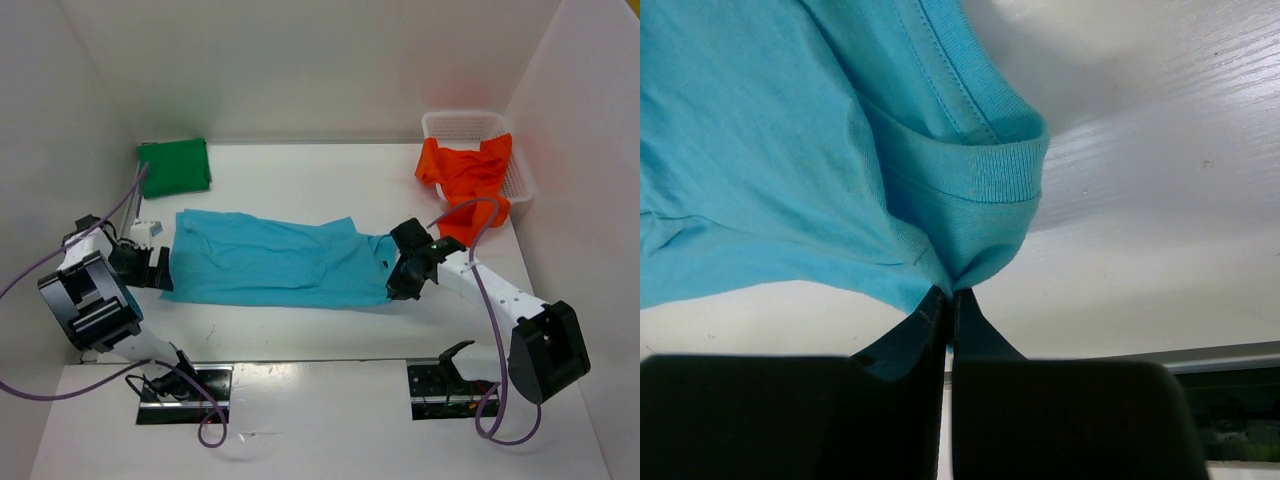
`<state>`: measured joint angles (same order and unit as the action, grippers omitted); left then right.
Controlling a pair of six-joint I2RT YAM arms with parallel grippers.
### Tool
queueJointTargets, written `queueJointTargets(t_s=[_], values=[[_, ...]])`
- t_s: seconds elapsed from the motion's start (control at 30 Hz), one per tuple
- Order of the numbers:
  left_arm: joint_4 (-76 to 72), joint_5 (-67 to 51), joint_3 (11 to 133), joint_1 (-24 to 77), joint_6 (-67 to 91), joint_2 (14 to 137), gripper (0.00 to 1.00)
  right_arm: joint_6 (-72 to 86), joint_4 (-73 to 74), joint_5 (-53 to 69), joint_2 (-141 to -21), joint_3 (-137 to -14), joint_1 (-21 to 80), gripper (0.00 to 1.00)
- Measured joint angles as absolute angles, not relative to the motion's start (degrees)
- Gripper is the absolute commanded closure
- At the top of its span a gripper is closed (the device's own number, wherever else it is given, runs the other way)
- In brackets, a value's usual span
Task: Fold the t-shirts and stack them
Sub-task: Fold the flattened tshirt in 1/3 of the way
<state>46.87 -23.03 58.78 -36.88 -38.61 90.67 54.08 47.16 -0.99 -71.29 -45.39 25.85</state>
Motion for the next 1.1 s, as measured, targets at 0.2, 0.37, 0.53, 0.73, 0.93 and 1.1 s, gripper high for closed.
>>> queueJointTargets(t_s=[0.2,0.37,0.53,0.73,0.93,1.1], values=[[45.63,-19.29,56.97,-34.24,-37.15,95.64,0.01,54.08,47.11,-0.95,-69.71,-45.32,25.85,1.00],[43.92,-15.35,57.06,-31.55,-34.70,96.23,0.42,54.08,47.03,-0.84,-68.53,-45.21,25.82,1.00],[41.74,-15.03,57.23,-30.61,-32.86,97.41,0.90,54.08,47.03,-0.80,-68.18,-44.88,25.82,1.00],[43.42,-18.15,57.43,-30.76,-33.30,97.67,1.00,53.69,47.75,-0.80,-68.18,-44.97,25.85,1.00],[53.65,-18.28,58.61,-31.09,-38.83,91.70,1.00,51.70,54.06,-0.69,-66.78,-47.88,26.06,1.00],[58.48,-15.11,58.06,-31.09,-42.02,86.72,1.00,49.95,57.08,-0.23,-67.94,-49.87,27.73,1.00]])
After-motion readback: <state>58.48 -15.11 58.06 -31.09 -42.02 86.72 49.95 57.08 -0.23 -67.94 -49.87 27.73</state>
